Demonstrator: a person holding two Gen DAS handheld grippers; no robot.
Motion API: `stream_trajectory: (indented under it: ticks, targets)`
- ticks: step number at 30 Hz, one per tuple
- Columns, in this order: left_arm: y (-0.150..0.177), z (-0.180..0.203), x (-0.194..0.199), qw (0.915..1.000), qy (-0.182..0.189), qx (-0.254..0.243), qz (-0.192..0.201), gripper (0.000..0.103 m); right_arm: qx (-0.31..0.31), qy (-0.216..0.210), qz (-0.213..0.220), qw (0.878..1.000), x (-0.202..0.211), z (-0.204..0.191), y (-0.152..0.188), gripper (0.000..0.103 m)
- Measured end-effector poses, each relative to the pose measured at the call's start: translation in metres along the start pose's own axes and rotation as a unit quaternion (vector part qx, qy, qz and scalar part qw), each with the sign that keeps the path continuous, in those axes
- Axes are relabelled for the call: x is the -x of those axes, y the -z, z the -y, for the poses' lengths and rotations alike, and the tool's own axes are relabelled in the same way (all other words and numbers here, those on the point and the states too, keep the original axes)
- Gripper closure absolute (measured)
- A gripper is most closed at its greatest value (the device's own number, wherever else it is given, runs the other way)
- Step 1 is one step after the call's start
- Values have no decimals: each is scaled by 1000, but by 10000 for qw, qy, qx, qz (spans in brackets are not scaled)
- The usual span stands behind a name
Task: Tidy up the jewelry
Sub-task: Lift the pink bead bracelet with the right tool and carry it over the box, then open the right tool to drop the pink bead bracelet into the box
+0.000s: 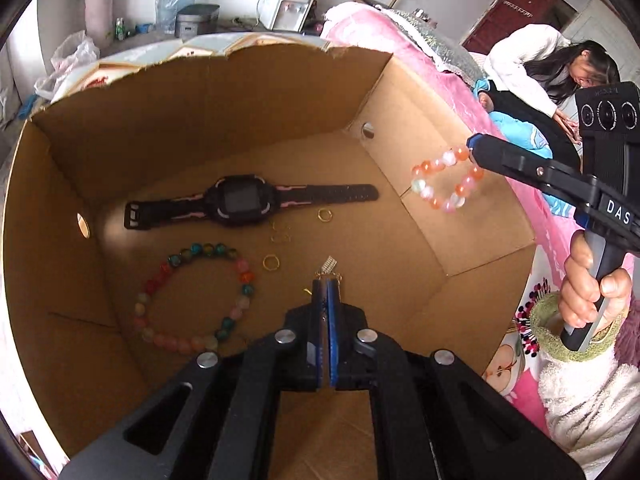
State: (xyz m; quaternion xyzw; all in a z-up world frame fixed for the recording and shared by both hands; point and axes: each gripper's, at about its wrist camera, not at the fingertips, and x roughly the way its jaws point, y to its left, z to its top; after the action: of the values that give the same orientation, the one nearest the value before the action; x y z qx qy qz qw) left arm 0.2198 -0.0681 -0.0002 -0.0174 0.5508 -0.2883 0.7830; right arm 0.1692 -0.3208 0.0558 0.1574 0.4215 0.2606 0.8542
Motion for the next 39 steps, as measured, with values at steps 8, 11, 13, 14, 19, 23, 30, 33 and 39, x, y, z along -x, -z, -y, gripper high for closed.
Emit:
stream_trajectory:
  ticks: [8,11,13,14,19,23,30,33,39]
  targets:
    - [0,-1,9,9998,-73,74,164,69,44,226,-211,9995,2,-2,-6,95]
    - [2,0,18,9992,-143,60,361,63,83,332,-464,9983,-7,-2,-6,95]
    - [6,1,30,9976,-313,13,623,60,123,447,-647,9968,-13,-2,-5,95]
    - [7,1,35,9967,-372,-9,724,56,154,507,-724,9960,-16,-2,-5,95]
    - [22,0,73,9879,-684,-75,1393,43,585,1320,-703,9870,-14,-13,-2,91]
    - [35,-4,101,9785,-958,-84,1824,32,610,1560,-412,9850,5,-16,0,90]
    - [68,-35,134,9658,-1043,398,2340,21,116,1920,528,9799,54,-7,18,48]
    - [82,-53,127,9708,-500,698,2239,19,-544,1678,548,9828,57,17,32,46]
    - [93,-72,96,9743,75,1181,1916,19,-1506,887,141,9845,31,47,53,46]
